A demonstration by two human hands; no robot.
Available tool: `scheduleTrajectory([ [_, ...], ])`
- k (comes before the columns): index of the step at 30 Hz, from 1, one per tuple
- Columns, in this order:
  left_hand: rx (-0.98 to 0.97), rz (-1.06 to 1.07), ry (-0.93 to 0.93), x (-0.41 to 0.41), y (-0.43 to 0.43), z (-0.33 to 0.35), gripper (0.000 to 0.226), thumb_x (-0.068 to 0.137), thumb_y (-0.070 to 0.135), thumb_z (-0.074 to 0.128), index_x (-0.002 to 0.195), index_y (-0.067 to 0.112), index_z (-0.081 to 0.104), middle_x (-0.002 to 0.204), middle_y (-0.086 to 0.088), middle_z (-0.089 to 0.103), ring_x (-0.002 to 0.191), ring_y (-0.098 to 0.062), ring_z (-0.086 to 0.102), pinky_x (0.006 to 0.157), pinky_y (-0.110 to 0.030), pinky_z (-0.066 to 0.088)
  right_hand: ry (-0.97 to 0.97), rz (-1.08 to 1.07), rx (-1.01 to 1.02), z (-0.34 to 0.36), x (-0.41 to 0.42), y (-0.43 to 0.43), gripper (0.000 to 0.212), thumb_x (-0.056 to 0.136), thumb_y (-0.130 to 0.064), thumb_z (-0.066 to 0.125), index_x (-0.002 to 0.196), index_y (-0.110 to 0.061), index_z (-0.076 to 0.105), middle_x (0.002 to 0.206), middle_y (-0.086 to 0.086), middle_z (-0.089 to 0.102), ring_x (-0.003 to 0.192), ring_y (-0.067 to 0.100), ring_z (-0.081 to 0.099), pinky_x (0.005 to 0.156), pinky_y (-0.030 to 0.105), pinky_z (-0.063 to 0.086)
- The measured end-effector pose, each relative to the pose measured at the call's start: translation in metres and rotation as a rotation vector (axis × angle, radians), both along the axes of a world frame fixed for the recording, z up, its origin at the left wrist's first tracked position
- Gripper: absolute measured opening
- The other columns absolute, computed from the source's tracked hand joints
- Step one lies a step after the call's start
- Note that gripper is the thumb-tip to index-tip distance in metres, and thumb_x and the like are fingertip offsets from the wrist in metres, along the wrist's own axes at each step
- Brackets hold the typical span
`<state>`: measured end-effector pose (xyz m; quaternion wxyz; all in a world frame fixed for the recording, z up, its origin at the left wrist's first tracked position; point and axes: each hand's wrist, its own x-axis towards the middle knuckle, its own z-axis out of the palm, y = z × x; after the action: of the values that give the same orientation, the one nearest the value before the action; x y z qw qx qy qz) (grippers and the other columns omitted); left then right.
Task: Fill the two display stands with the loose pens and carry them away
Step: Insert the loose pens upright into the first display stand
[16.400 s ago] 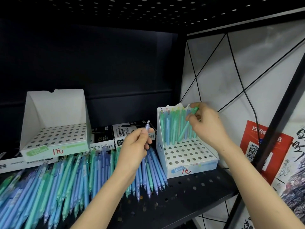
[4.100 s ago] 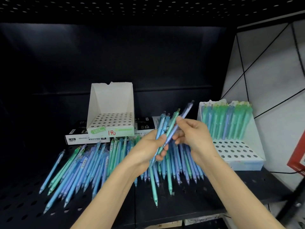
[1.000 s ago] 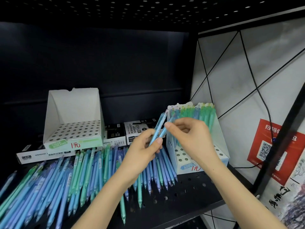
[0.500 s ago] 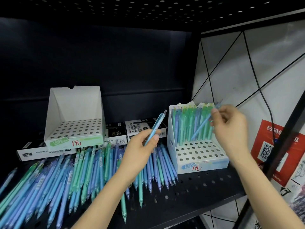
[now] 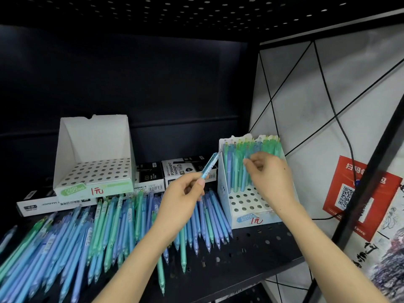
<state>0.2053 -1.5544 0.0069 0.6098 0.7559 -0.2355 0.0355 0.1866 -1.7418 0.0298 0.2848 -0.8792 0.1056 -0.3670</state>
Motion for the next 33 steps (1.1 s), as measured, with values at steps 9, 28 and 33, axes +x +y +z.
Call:
scheduleTrajectory([
  [9,0.096,-0.086,-0.199,-0.009,-0.011,0.001,0.025,0.091,0.02,0.057,0.095,0.044,0.06,0.079,0.028,0.06,0.076,0.005,0.053,0.07,-0.01,0.041,-0.057,0.32,0.331,0.005,-0.036,0.034,0.01,0.082,-0.034,0.066,0.079,-0.025,0.067,0.07,-0.008,0.067,0.065,-0.002,0.059,0.059,0.01,0.045],
  [28,0.428,0.013,-0.25,0.006,-0.037,-0.01,0.066,0.089,0.039,0.056,0.146,0.033,0.022,0.148,0.012,0.032,0.136,-0.01,0.028,0.111,-0.037,0.03,-0.175,0.021,0.224,0.023,-0.034,-0.033,0.018,0.091,-0.012,0.048,0.108,-0.017,0.055,0.073,-0.005,0.055,0.066,0.015,0.055,0.064,0.035,0.053],
  [33,0.399,-0.016,-0.237,0.009,-0.037,-0.013,0.072,0.088,0.033,0.061,0.146,0.035,0.019,0.149,0.014,0.029,0.136,-0.009,0.029,0.112,-0.037,0.031,-0.067,0.019,0.041,0.018,-0.024,-0.034,0.029,0.093,-0.015,0.048,0.121,-0.009,0.053,0.072,-0.007,0.051,0.065,0.015,0.052,0.064,0.033,0.046],
])
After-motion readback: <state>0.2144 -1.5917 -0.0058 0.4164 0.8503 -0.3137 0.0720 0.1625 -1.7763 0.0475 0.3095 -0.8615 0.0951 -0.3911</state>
